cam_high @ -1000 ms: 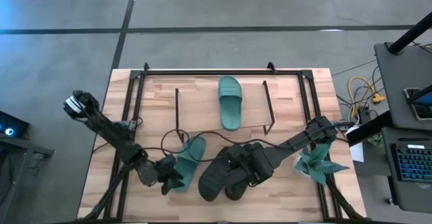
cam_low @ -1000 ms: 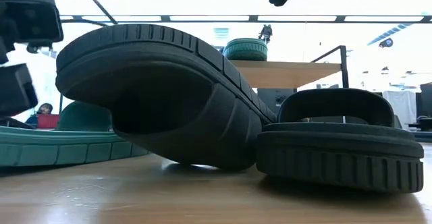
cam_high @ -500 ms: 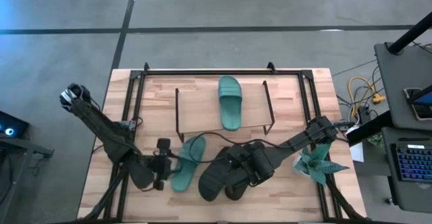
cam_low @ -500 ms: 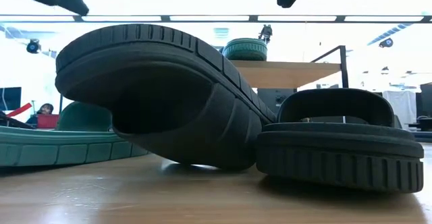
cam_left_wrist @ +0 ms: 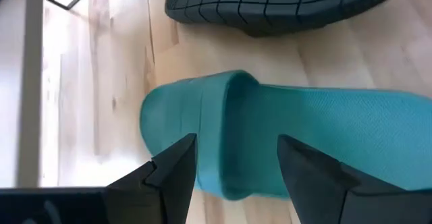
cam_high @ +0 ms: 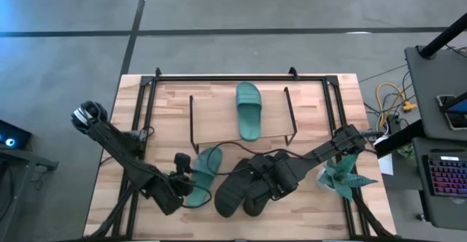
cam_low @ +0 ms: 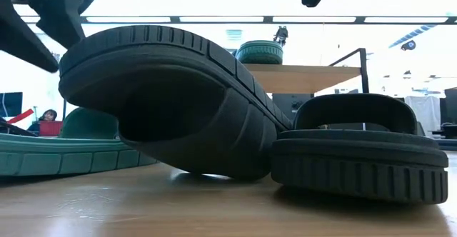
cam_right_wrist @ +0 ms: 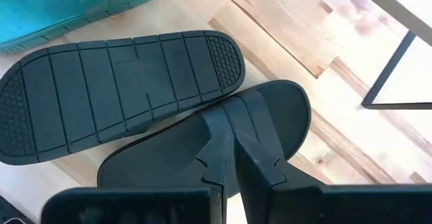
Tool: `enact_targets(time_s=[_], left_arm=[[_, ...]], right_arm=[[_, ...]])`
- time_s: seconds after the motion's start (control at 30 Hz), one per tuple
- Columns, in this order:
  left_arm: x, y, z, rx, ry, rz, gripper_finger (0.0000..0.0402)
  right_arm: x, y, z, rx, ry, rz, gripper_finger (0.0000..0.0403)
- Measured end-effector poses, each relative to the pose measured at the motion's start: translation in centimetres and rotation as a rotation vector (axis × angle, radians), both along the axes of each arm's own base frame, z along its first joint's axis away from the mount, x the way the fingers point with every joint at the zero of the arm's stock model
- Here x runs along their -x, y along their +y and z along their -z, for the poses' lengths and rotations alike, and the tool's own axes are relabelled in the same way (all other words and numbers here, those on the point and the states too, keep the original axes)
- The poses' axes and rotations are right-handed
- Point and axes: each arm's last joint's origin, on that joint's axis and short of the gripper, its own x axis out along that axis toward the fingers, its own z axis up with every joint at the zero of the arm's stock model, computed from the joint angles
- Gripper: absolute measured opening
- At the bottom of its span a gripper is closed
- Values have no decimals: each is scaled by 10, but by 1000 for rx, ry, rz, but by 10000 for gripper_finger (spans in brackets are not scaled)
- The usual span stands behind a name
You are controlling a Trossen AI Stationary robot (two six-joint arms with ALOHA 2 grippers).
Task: Pick and place slides into the shelf
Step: Put the blue slipper on the shelf
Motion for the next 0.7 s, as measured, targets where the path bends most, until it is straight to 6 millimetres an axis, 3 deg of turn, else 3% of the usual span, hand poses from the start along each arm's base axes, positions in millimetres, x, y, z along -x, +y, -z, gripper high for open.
enact_targets(time_s=[0.3, 0.7], left_arm=[[-6, 10, 9, -75, -22, -70, 191], [-22, 13, 37, -25, 75, -122, 191]], right_arm=[[1, -1, -1, 2, 8, 0, 18], [2, -1, -1, 3, 11, 0, 18]])
